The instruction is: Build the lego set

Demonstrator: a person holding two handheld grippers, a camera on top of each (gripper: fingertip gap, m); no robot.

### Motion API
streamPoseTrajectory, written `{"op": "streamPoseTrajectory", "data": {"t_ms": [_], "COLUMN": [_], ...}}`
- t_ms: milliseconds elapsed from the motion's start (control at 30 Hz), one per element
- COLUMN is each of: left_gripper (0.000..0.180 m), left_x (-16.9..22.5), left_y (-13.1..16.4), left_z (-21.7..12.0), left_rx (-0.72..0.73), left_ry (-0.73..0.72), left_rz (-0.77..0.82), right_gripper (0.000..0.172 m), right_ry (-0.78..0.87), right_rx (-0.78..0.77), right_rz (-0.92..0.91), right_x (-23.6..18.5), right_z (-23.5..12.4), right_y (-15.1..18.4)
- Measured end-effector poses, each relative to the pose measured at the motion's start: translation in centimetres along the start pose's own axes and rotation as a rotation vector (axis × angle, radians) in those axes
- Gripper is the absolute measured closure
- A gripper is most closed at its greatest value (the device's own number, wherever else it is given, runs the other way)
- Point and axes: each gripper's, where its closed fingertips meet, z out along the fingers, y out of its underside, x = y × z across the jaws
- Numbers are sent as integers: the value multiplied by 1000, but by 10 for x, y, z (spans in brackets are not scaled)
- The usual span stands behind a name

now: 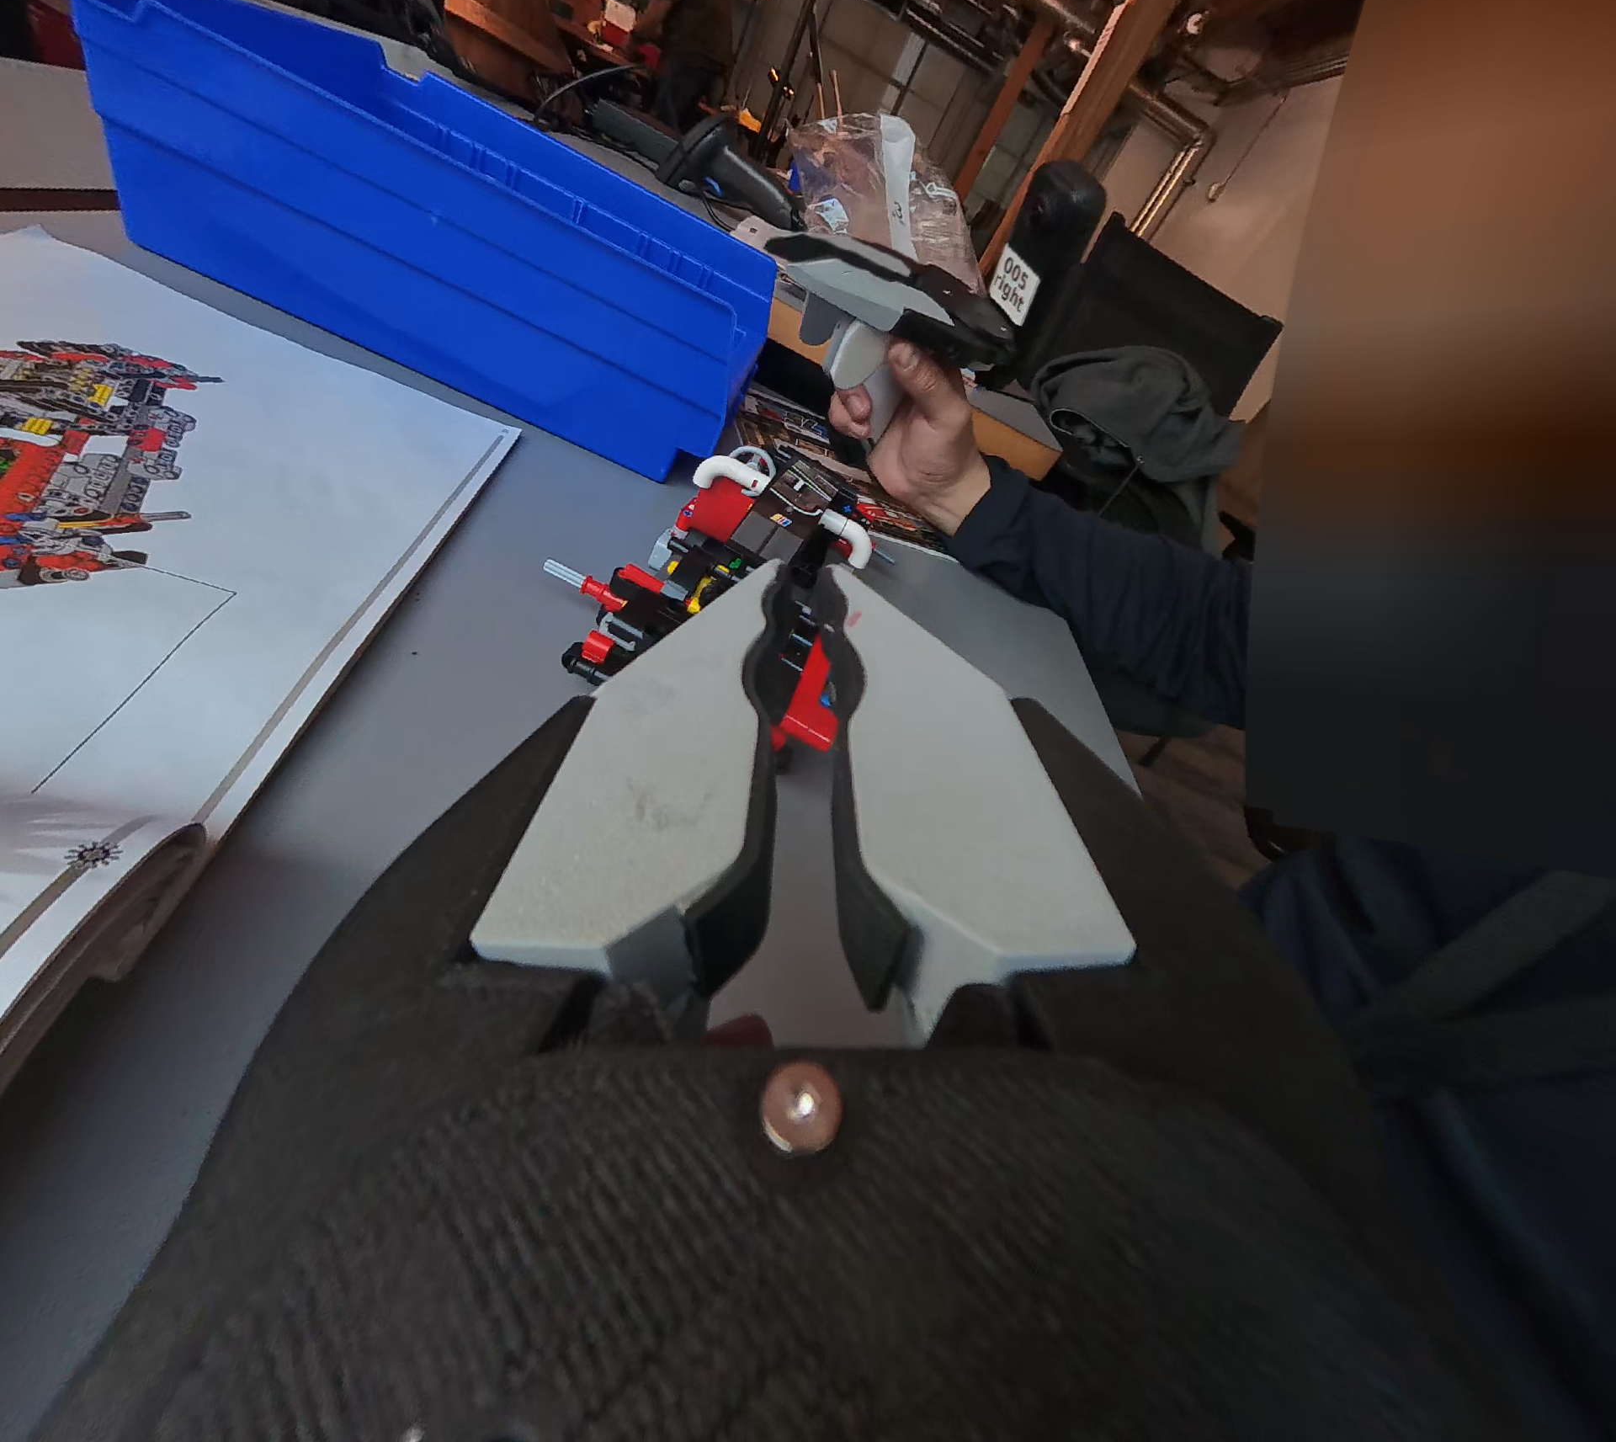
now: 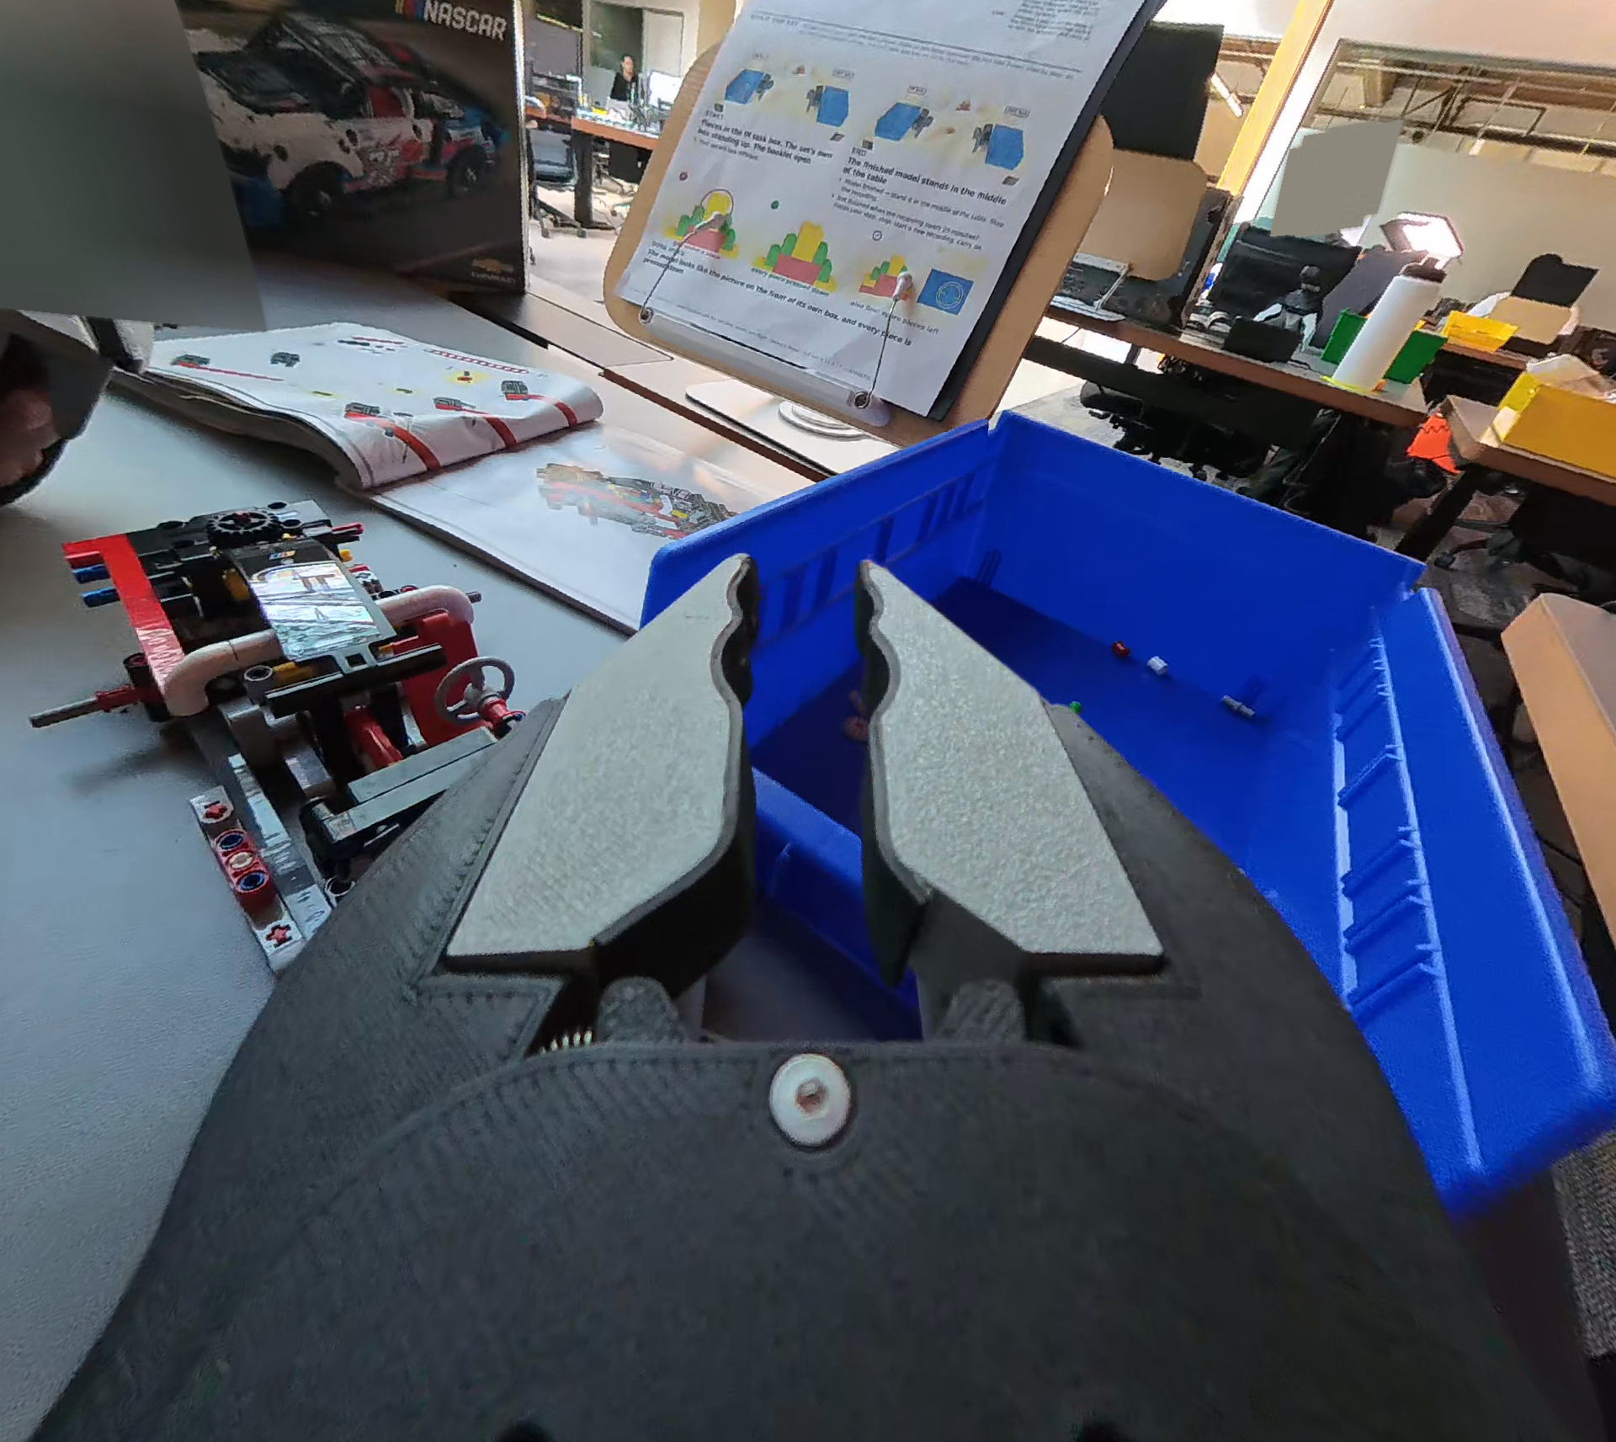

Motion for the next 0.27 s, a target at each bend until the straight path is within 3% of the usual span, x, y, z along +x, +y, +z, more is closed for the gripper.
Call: {"op": "streamPoseTrajectory", "data": {"t_ms": [267], "left_gripper": [178], "left_x": [-1], "left_y": [1], "left_z": [0], "left_rx": [-6], "left_ry": [-4], "left_rz": [-5], "right_gripper": [155], "right_ry": [-4], "right_rx": [6], "right_rz": [29], "right_x": [8], "right_z": [-3], "right_y": [3]}}
